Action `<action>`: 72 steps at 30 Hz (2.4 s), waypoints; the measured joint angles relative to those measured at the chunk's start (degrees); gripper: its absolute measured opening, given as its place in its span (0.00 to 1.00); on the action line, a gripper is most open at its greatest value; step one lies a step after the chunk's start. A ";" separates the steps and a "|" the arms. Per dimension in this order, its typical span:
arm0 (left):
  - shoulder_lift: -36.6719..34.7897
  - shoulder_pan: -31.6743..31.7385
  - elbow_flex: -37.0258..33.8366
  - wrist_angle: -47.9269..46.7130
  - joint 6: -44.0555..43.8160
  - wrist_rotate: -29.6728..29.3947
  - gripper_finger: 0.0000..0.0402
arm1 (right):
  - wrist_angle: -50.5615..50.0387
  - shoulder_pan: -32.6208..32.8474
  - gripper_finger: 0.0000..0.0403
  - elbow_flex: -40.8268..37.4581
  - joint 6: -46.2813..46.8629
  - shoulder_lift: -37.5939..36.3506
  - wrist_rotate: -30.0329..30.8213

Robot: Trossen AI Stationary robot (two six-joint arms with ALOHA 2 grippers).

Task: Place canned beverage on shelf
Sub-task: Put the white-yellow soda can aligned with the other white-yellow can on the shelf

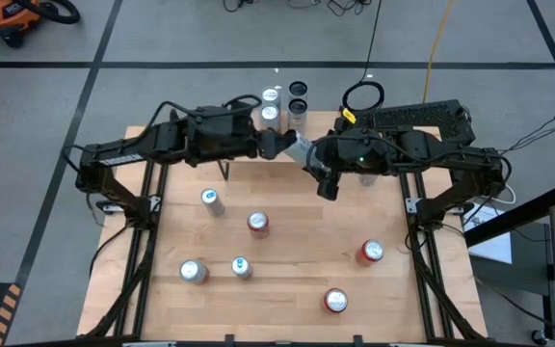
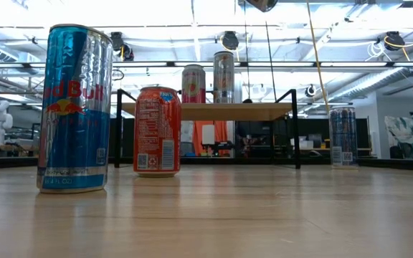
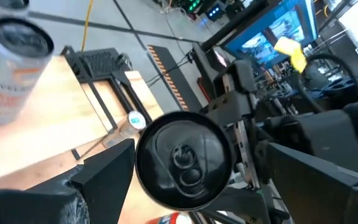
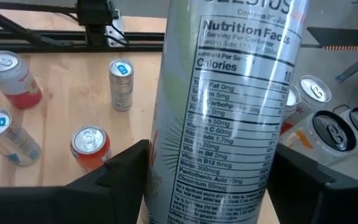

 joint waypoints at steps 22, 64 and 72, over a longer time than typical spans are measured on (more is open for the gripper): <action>-7.63 5.48 -0.04 -12.55 13.11 3.04 0.90 | 9.38 -6.46 0.58 0.02 3.19 -0.01 -5.21; -3.66 1.02 -1.90 10.72 30.10 21.01 0.90 | 45.76 -8.56 0.58 0.11 16.85 -0.02 -26.82; -1.54 1.02 -1.95 16.51 30.59 20.93 0.88 | 46.33 -8.48 0.58 0.11 16.71 -0.05 -26.92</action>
